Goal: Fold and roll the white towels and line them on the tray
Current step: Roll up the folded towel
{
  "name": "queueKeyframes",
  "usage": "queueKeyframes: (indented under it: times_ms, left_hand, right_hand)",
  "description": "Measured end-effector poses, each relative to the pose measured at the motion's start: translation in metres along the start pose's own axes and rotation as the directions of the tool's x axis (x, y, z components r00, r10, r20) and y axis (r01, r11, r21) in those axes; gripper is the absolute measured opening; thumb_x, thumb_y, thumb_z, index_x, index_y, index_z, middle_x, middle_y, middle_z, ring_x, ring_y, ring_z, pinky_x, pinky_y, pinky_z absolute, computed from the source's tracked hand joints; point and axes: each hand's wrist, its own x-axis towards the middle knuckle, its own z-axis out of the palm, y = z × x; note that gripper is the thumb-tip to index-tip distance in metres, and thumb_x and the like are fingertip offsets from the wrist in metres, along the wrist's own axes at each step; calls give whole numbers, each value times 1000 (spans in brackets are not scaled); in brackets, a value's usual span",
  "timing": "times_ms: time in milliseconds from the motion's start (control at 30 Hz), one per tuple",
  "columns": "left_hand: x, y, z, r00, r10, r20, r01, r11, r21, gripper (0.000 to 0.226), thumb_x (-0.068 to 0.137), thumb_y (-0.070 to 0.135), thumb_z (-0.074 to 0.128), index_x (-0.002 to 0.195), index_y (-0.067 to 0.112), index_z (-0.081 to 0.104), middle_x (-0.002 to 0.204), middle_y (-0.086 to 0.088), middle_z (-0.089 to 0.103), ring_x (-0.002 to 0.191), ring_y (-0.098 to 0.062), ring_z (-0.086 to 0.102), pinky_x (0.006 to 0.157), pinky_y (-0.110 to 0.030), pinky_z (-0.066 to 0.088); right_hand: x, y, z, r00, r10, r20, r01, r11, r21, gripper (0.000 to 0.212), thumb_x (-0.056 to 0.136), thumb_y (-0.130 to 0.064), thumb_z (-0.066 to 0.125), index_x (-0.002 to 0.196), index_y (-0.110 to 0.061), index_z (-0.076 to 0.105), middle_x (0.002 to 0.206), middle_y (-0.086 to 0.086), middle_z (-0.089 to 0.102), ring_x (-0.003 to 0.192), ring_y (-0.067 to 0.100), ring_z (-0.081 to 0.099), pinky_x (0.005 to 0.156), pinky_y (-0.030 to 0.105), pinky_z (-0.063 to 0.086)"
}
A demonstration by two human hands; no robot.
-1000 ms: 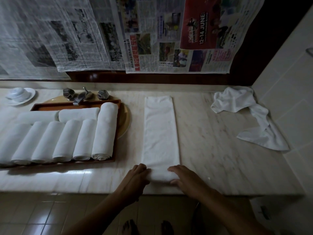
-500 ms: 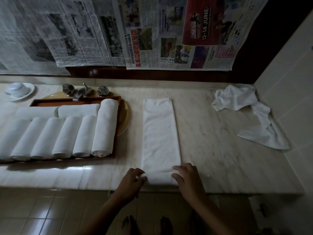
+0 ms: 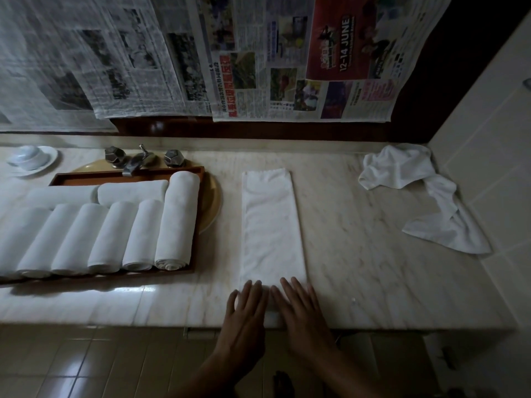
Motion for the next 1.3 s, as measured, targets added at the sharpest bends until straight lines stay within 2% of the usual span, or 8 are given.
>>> queueKeyframes:
  times_ms: [133, 267, 400, 700, 900, 1067, 1167, 1300]
  left_hand:
    - [11, -14, 8, 1000, 18, 13, -19, 993, 119, 101, 64, 22, 83, 154, 8, 39, 158, -16, 43, 147, -33, 38, 121, -51, 23]
    - [32, -36, 2, 995, 49, 88, -58, 994, 91, 83, 84, 33, 76, 154, 10, 38, 158, -11, 42, 145, -29, 44, 116, -47, 37]
    - [37, -48, -15, 981, 99, 165, -102, 995, 8, 68, 102, 39, 55, 159, 18, 24, 165, -2, 28, 151, -19, 28, 123, -42, 26]
    - [13, -58, -24, 988, 117, 101, -80, 947, -311, 37, 92, 42, 63, 125, 33, 48, 123, 17, 49, 100, -12, 58, 84, -31, 45]
    - [16, -59, -23, 992, -12, 125, 73, 869, -490, 49, 89, 62, 62, 128, 32, 59, 117, 17, 45, 103, -5, 53, 85, -16, 47]
    - [23, -48, -30, 962, -222, 156, 269, 708, -653, 23, 96, 35, 68, 116, 35, 57, 118, 9, 58, 100, -6, 57, 75, -13, 41]
    - [25, -41, -35, 945, -283, 165, 317, 664, -678, 21, 96, 36, 67, 115, 28, 60, 113, 5, 58, 94, -8, 60, 69, -13, 41]
    - [31, -36, -41, 924, -335, 185, 368, 647, -668, 28, 95, 37, 69, 117, 21, 64, 111, 1, 54, 94, -9, 58, 68, -13, 42]
  right_hand:
    - [19, 14, -5, 991, -50, 124, 59, 996, -74, 82, 84, -23, 58, 160, -18, 29, 166, 8, 28, 154, 31, 23, 120, 51, 13]
    - [41, 26, -17, 977, -77, 200, 93, 993, -68, 83, 82, -23, 61, 158, -18, 30, 155, 8, 47, 140, 28, 47, 122, 43, 27]
    - [47, 30, -35, 962, -49, 270, 43, 999, 27, 70, 97, -28, 62, 159, -22, 30, 154, 3, 37, 135, 24, 41, 112, 35, 38]
    - [16, 34, -44, 927, 138, 348, -253, 915, 313, 52, 85, -55, 73, 126, -36, 48, 129, -11, 52, 112, 7, 53, 95, 26, 46]
    - [20, 40, -44, 936, 229, 267, -313, 886, 341, 55, 83, -69, 48, 118, -31, 69, 118, -13, 60, 109, 9, 50, 94, 30, 42]
    - [30, 37, -43, 909, 313, 274, -377, 898, 226, 54, 93, -64, 34, 123, -35, 68, 127, -9, 64, 117, 20, 53, 100, 38, 40]
    - [28, 26, -37, 943, 330, 47, -333, 931, 148, 43, 92, -55, 43, 119, -35, 69, 117, -8, 64, 109, 20, 55, 91, 42, 46]
    - [8, 2, -14, 970, 96, -224, -101, 995, -9, 40, 86, -20, 59, 124, -24, 70, 124, 1, 65, 116, 23, 56, 92, 45, 52]
